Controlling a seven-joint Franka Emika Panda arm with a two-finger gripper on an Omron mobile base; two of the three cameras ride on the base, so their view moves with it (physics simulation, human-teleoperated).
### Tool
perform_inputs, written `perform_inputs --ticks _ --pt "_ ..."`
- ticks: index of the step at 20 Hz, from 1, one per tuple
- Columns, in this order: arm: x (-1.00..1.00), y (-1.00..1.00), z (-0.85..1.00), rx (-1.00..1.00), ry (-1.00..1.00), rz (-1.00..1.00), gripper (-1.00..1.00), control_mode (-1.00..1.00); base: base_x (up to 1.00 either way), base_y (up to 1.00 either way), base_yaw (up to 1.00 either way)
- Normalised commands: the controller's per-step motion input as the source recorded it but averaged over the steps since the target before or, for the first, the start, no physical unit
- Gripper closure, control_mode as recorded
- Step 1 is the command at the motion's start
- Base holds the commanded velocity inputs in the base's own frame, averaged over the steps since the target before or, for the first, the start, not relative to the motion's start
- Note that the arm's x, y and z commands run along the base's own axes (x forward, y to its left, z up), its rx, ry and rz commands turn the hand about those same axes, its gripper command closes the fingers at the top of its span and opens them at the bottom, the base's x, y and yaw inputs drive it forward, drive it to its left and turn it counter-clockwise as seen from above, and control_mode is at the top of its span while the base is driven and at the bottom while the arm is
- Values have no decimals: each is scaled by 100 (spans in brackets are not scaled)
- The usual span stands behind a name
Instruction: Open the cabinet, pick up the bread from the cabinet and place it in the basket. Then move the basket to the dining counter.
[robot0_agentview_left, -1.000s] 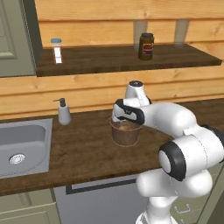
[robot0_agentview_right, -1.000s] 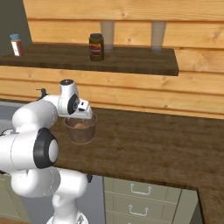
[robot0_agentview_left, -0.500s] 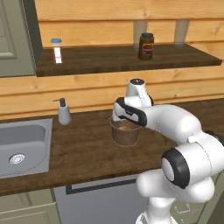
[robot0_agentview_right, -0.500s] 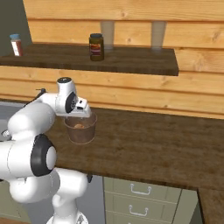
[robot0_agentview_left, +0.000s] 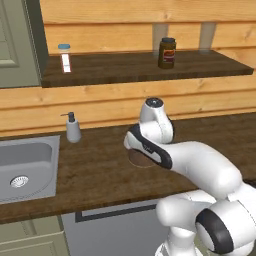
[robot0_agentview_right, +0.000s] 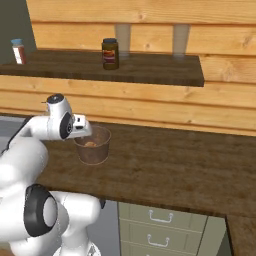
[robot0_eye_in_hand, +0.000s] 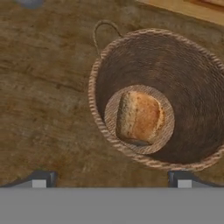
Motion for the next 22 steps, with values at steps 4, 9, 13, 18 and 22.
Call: perform_inputs --ticks 4,9,13,18,22 --pt "15 50 0 -16 6 21 -100 -100 0 0 0" --pt "47 22 0 -13 15 10 -100 -100 0 0 0" --pt "34 3 -3 -3 7 3 -100 -100 0 0 0" --pt "22 0 -12 0 2 0 -100 -100 0 0 0" --pt "4 0 -27 0 0 0 -100 -100 0 0 0"
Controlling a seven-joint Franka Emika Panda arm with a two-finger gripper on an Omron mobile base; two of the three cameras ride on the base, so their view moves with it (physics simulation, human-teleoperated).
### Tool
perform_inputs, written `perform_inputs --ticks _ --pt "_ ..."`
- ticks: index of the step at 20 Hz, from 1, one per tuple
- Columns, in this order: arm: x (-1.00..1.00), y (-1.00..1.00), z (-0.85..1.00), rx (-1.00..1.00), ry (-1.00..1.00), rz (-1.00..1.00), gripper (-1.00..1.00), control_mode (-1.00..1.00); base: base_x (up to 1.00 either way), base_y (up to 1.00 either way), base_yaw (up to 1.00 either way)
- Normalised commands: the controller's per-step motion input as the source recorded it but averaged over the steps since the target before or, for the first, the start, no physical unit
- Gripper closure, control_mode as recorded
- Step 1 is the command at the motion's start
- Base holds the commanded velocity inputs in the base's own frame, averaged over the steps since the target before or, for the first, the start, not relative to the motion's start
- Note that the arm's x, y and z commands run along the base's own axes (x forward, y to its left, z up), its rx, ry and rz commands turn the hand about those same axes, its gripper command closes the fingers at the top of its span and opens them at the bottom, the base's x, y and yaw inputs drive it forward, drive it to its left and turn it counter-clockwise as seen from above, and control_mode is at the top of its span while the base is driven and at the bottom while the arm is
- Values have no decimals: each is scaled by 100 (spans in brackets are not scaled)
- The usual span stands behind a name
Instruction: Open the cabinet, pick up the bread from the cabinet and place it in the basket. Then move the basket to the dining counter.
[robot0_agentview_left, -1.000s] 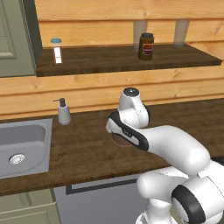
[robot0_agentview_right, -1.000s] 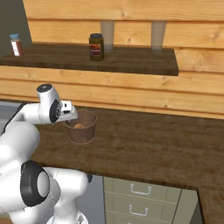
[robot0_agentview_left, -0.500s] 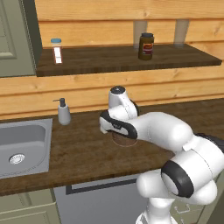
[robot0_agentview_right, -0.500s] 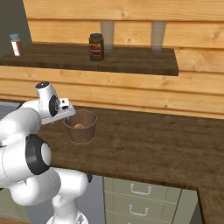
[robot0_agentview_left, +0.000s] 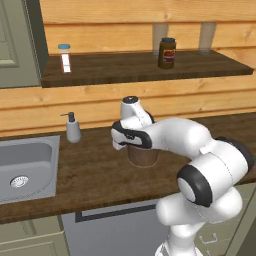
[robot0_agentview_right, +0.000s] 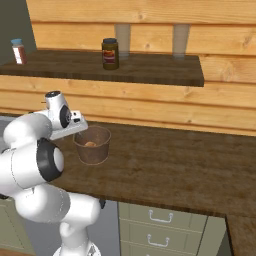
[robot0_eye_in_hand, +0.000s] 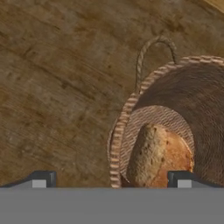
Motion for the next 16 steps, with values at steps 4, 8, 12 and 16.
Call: perform_inputs --ticks 4,8,12,16 --pt "0 0 -31 -1 0 0 -100 -100 0 0 0" --pt "7 -8 -30 0 0 0 -100 -100 0 0 0" --pt "12 -9 -22 0 0 0 -100 -100 0 0 0" --pt "7 0 -20 0 0 0 -100 -100 0 0 0"
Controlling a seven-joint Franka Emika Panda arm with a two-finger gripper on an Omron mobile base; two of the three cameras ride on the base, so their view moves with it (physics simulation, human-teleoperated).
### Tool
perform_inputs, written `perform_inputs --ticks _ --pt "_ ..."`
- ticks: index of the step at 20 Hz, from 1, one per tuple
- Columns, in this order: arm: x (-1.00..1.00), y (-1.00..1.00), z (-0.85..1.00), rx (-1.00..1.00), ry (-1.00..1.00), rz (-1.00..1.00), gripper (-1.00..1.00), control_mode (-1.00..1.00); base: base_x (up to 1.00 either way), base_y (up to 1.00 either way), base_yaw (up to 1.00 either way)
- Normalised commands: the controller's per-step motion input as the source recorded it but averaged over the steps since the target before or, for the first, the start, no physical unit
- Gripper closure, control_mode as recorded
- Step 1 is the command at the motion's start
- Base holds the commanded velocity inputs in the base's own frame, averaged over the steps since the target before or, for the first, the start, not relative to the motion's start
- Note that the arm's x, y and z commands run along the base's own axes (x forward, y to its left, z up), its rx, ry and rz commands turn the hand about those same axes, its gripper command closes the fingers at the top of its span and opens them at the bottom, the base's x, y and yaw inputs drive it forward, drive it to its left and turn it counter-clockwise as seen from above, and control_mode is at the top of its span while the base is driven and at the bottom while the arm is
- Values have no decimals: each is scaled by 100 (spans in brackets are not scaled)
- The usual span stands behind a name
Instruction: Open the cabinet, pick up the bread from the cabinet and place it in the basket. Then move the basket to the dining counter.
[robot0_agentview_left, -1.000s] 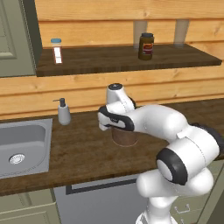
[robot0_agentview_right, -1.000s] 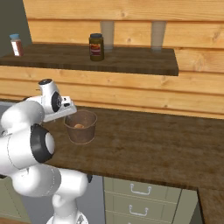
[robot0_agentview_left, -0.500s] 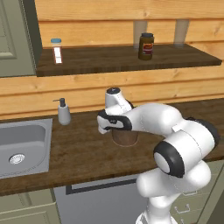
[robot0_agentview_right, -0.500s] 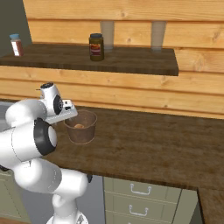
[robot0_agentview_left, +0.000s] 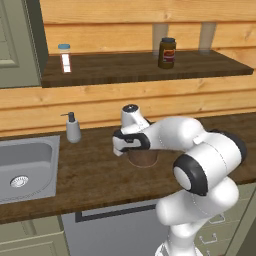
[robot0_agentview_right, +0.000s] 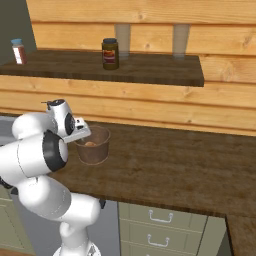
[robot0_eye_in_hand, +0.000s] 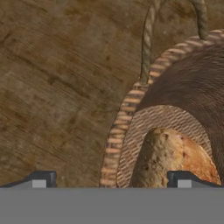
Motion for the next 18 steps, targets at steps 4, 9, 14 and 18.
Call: perform_inputs --ticks 4,9,14,18 --pt "2 0 -14 0 0 1 -100 -100 0 0 0" --pt "0 0 -10 0 0 1 100 -100 0 0 0" --pt "0 0 -6 1 0 0 100 -100 0 0 0" --pt "3 0 -11 0 -7 1 100 -100 0 0 0"
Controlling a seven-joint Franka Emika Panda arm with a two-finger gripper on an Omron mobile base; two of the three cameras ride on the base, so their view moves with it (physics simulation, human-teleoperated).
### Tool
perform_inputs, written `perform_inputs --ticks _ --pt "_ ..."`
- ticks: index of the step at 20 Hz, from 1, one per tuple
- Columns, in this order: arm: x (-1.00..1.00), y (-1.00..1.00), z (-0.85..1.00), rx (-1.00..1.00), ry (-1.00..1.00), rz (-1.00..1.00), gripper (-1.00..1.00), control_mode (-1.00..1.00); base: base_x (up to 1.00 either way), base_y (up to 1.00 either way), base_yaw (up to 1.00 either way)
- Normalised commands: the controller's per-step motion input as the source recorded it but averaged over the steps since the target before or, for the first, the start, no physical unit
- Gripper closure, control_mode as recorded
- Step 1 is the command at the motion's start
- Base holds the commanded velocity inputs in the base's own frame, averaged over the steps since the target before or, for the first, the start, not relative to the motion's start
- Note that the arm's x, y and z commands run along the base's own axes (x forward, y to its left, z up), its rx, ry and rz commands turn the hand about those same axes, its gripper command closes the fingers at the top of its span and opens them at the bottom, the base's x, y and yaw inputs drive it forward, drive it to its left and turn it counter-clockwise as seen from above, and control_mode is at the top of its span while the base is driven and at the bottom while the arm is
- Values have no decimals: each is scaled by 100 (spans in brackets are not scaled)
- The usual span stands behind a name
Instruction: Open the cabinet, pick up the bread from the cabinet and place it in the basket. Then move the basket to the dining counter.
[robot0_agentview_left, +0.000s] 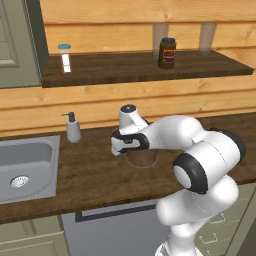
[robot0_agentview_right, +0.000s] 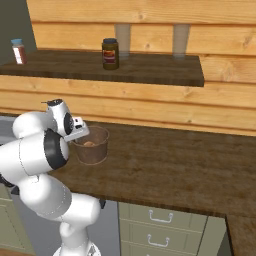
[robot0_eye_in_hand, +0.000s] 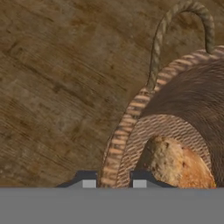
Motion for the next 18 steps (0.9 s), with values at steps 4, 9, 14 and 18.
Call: perform_inputs --ticks 4,9,14,18 --pt "9 -18 -7 0 -1 4 100 -100 0 0 0" --pt "-26 -30 11 -5 0 2 100 -100 0 0 0" --pt "-60 -58 39 -6 -8 0 100 -100 0 0 0" --pt "-72 -58 56 -2 -14 6 100 -100 0 0 0"
